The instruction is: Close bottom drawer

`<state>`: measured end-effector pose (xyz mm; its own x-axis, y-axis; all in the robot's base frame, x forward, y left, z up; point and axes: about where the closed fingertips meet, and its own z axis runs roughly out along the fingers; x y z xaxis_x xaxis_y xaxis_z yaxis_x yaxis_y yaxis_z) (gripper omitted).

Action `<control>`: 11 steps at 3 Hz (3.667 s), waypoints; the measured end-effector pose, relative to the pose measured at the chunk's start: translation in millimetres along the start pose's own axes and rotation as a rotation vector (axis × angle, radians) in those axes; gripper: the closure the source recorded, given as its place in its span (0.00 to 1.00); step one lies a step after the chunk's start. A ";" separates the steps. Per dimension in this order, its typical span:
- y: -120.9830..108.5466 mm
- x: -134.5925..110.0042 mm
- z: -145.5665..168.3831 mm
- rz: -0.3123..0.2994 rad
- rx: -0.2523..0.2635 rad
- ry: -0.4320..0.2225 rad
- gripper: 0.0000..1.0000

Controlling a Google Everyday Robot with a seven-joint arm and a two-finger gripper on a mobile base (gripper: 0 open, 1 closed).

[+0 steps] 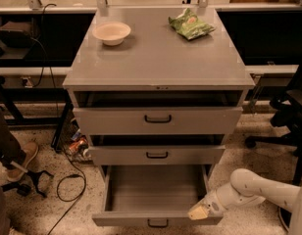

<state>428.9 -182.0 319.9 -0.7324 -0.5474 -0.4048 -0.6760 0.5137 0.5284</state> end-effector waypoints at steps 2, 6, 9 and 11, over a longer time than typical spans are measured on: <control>-35.8 52.5 55.9 0.098 0.047 0.094 1.00; -74.9 67.3 108.3 0.134 0.010 -0.010 1.00; -87.3 27.2 113.9 0.013 0.040 -0.160 1.00; -94.4 13.8 121.1 -0.070 0.036 -0.181 1.00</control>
Offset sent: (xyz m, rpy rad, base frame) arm -0.0264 -0.0196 -0.1225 -0.1913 0.1235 -0.0627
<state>472.7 -158.0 174.1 -0.6840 -0.4566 -0.5689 -0.7258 0.5038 0.4684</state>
